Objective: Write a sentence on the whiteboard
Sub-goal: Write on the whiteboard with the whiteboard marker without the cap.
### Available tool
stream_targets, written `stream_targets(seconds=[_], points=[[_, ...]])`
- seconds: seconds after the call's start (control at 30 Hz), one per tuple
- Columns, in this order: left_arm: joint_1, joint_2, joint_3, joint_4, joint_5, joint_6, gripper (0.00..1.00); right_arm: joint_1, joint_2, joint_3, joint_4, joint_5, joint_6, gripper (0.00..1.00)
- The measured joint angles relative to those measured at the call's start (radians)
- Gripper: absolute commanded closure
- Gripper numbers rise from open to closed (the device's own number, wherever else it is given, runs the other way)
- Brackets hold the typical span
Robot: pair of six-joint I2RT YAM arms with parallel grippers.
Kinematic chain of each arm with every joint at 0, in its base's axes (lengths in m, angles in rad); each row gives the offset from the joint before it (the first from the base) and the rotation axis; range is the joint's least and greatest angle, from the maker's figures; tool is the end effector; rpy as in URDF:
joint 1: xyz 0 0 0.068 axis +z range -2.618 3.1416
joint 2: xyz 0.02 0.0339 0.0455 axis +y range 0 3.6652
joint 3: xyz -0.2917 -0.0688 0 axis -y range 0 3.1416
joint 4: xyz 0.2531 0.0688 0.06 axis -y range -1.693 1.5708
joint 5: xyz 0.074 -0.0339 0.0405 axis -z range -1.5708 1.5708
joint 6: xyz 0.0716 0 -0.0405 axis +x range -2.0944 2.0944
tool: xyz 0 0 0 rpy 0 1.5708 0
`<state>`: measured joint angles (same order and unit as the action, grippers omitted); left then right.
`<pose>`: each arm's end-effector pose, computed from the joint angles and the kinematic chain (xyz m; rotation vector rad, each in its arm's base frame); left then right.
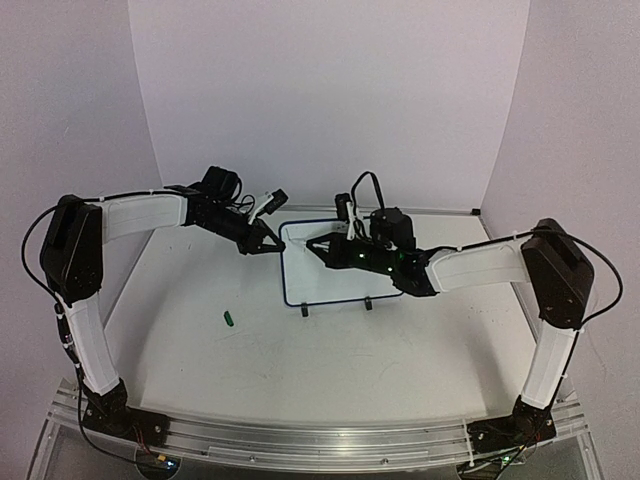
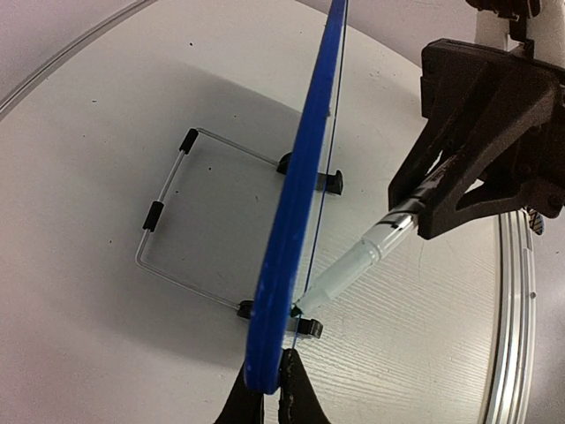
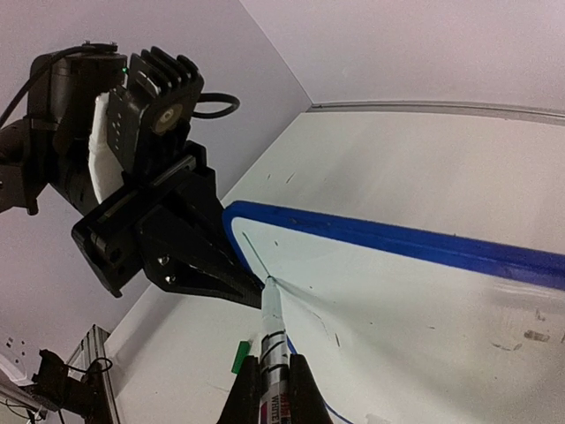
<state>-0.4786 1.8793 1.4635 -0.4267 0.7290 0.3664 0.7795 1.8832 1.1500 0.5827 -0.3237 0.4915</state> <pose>0.3767 -0.2492 0.2490 1.2492 1.9623 -0.9261 0.3241 0.3523 0.2450 -0.5237 1.7977 1.1900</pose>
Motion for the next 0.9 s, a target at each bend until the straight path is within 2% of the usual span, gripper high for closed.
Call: stream_targets(seconds=[0.9], points=[[0.000,0.000,0.000,0.000,0.001,0.000,1.00,-0.011,-0.071,-0.033,0.022,0.012,0.006,1.00]])
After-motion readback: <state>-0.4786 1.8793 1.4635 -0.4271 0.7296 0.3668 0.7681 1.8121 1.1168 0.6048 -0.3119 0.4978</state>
